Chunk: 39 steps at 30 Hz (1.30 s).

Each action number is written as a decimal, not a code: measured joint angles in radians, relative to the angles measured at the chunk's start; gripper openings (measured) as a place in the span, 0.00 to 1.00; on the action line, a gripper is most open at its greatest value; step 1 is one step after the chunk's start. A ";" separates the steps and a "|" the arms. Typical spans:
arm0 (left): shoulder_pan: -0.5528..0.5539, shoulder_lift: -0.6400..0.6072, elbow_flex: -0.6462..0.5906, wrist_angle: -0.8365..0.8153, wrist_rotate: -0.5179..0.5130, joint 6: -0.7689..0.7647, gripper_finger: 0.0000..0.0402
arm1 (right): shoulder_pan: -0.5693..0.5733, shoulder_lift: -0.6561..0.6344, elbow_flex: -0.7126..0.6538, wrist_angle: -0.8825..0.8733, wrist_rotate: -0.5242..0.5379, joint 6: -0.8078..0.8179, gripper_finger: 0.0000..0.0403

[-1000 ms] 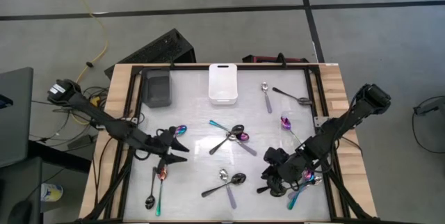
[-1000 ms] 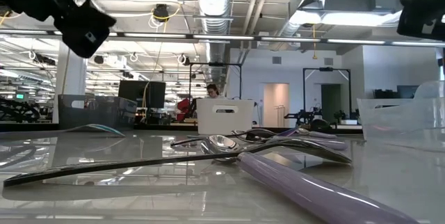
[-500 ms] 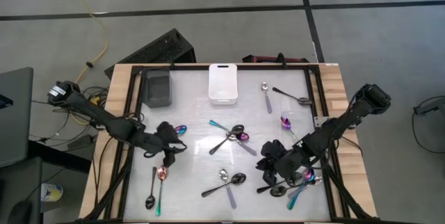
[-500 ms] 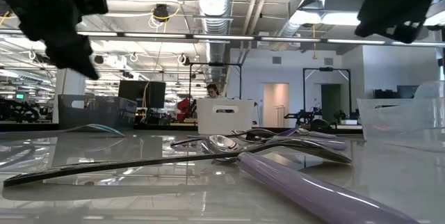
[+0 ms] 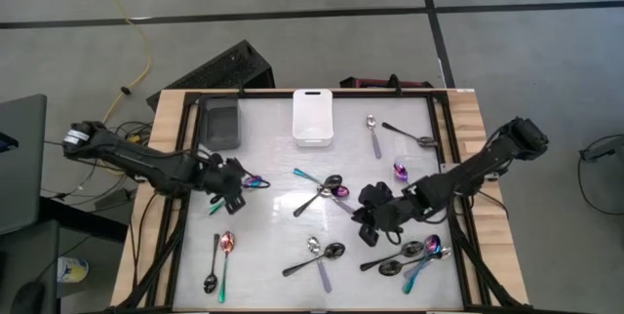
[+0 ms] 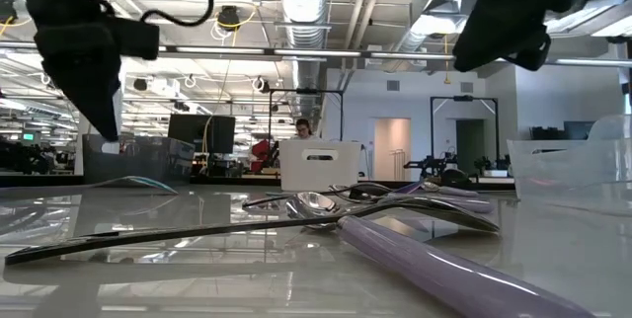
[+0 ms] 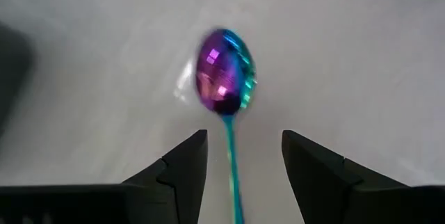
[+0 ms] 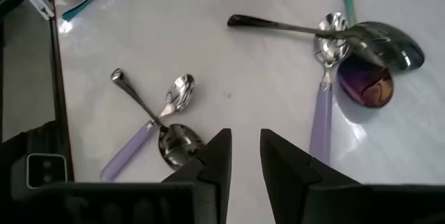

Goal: Sort silverware by color (type)
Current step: Put the blue spoon into the transparent bin

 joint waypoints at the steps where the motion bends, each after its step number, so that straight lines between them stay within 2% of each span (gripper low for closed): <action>1: 0.007 0.014 -0.014 0.018 0.025 0.017 0.42 | -0.005 0.000 0.000 0.000 0.000 -0.001 0.25; 3: 0.020 0.045 -0.037 0.021 0.051 0.034 0.42 | -0.013 0.000 0.000 0.000 -0.001 -0.001 0.25; 8: 0.034 0.113 -0.059 0.049 0.016 0.018 0.42 | -0.031 0.000 0.000 0.000 -0.053 -0.006 0.25; 13: 0.033 0.174 -0.091 0.170 0.027 0.062 0.42 | -0.048 0.000 0.000 0.000 -0.078 -0.006 0.25; 20: 0.036 0.231 -0.093 0.179 0.021 0.072 0.41 | -0.070 0.000 0.000 0.000 -0.116 -0.006 0.25; 24: 0.036 0.230 -0.095 0.179 0.020 0.086 0.32 | -0.075 0.000 0.000 0.000 -0.132 -0.006 0.25; 30: 0.036 0.229 -0.097 0.191 -0.024 0.132 0.05 | -0.075 0.000 0.000 0.000 -0.132 -0.006 0.25; 35: 0.038 0.217 -0.090 0.199 -0.052 0.166 0.03 | -0.075 0.000 0.000 0.002 -0.132 -0.006 0.25; 39: 0.038 0.149 -0.059 0.202 -0.048 0.196 0.03 | -0.073 0.000 0.000 0.005 -0.131 -0.006 0.25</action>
